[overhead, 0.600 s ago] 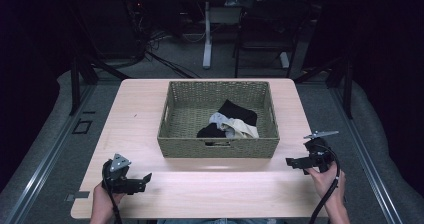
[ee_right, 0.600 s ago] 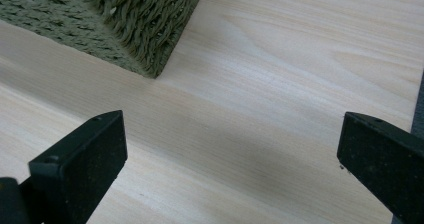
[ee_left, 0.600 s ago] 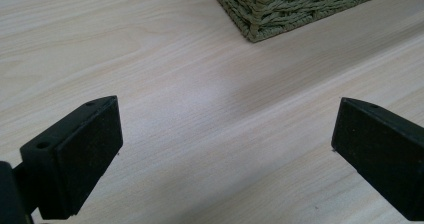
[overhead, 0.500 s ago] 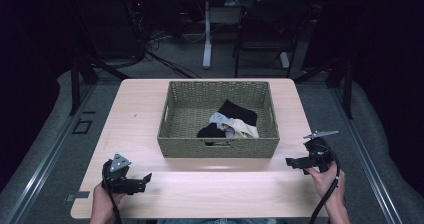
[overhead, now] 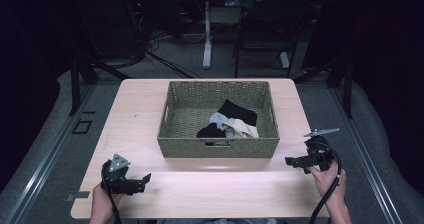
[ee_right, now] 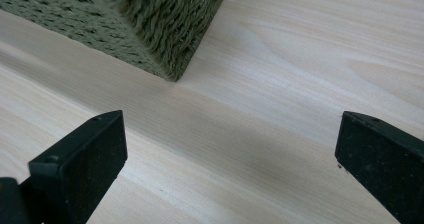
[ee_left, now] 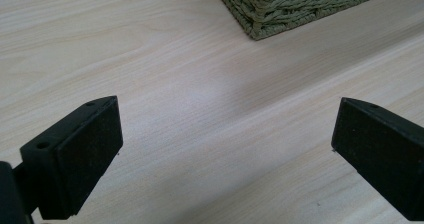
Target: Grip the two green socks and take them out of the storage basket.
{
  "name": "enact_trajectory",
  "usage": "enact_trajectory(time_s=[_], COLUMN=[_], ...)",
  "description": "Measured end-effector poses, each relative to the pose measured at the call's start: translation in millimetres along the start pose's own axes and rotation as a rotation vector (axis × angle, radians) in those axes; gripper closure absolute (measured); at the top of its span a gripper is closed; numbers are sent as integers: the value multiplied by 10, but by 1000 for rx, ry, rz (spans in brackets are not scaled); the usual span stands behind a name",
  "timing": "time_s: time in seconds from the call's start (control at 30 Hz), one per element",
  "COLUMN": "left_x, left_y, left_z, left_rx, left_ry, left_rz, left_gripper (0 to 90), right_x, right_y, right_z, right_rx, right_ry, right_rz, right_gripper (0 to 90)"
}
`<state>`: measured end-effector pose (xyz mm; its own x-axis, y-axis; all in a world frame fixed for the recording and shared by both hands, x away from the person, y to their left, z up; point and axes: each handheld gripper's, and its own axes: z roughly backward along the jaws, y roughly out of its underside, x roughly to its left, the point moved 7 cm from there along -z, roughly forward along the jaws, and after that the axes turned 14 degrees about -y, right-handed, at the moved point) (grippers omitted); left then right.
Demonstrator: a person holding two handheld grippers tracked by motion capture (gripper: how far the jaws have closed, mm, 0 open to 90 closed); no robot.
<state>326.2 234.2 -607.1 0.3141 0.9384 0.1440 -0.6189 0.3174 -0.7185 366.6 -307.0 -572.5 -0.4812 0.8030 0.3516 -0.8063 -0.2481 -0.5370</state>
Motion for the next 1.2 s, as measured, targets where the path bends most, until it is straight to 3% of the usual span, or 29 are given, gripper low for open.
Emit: enact_trajectory(time_s=[0.47, 0.77, 1.2], left_x=[24, 19, 29], left_y=[16, 7, 20], left_z=[-18, -19, -24], left_rx=[3, 1, 10], left_ry=[-3, -2, -5], left_rz=[11, 8, 12], left_gripper=[1, 0, 1], right_x=[121, 243, 414], right_y=[-229, -440, -778], right_z=[160, 302, 372], right_rx=[-7, 17, 21], right_ry=[-25, 4, -8], right_rz=[13, 70, 113], right_gripper=[2, 2, 0])
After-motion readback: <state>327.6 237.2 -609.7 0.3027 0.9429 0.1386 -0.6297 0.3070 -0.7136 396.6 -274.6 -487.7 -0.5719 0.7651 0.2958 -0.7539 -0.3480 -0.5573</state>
